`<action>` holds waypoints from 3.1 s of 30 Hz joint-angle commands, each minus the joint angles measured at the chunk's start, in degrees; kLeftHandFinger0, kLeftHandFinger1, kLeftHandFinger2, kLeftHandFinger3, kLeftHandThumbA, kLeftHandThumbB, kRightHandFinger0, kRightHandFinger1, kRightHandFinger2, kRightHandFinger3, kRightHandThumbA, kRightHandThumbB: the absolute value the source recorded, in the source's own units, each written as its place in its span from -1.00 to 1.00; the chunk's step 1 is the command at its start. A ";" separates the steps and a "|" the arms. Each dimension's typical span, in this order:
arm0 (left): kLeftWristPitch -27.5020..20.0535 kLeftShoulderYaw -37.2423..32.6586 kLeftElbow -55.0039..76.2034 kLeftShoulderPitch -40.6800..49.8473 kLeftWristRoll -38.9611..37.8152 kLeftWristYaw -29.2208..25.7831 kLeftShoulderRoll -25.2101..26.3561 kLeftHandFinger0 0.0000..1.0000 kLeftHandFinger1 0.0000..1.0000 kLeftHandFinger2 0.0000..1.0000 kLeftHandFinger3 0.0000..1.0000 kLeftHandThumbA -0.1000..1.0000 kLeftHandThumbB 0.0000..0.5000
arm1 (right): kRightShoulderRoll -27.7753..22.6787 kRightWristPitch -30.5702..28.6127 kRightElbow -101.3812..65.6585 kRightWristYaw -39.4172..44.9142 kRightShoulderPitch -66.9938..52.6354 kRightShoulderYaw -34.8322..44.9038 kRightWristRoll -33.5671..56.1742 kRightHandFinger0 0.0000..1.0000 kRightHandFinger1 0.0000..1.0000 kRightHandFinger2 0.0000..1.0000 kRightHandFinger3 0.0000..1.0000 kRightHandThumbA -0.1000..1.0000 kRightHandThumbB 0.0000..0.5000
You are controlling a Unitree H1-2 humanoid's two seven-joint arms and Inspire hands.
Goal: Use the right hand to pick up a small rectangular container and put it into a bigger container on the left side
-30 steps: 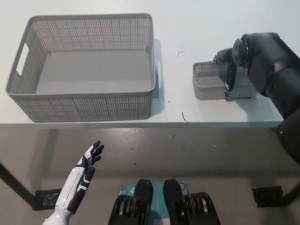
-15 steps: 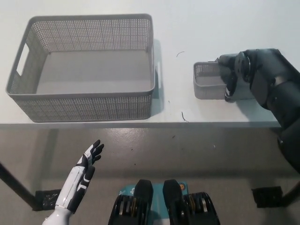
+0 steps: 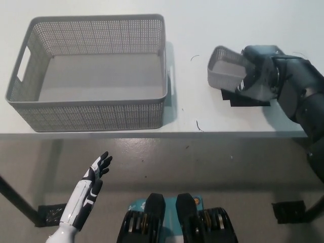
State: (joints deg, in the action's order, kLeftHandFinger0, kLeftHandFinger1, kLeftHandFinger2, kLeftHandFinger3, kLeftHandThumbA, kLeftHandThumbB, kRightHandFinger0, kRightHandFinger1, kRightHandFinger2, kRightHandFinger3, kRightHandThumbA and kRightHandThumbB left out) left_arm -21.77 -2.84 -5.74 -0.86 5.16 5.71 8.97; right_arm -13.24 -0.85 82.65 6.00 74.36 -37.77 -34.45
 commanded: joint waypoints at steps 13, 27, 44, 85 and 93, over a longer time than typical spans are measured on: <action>-1.20 0.33 1.61 -1.27 0.67 -0.02 1.16 1.00 1.00 1.00 1.00 1.00 0.14 | -0.02 -8.74 -10.05 -10.51 25.13 8.80 1.27 -1.00 -0.02 0.84 0.90 -1.00 -0.33; 0.00 -0.06 2.14 -0.57 0.09 0.66 1.14 1.00 1.00 1.00 1.00 1.00 0.24 | 15.46 -8.63 -5.34 -10.52 28.00 8.37 1.46 -1.00 -0.16 0.63 0.55 -1.00 -0.03; 1.19 -0.49 3.06 -1.15 0.47 1.24 1.78 1.00 1.00 1.00 1.00 1.00 0.25 | 24.96 -1.57 0.15 -10.70 22.99 3.97 -2.14 -0.67 -0.54 -0.23 0.20 -1.00 0.23; -0.49 -0.93 0.68 -3.01 0.39 1.77 1.92 1.00 1.00 1.00 1.00 1.00 0.25 | 0.20 -11.87 -29.99 5.75 27.03 20.93 8.48 1.00 1.00 1.00 1.00 1.00 0.42; 0.60 -1.28 0.74 -4.20 0.40 2.48 2.14 1.00 1.00 1.00 1.00 1.00 0.23 | -17.74 -2.93 -79.19 16.11 0.92 32.16 18.44 1.00 1.00 1.00 1.00 1.00 0.24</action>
State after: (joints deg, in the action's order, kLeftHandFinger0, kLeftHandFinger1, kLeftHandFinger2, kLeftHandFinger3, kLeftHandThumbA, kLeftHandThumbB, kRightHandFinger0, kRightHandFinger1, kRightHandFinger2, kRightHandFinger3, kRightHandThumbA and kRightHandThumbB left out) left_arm -20.19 -3.59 -6.43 -3.17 5.96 7.25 10.42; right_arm -10.72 -7.98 54.07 11.36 92.40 -17.71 -28.11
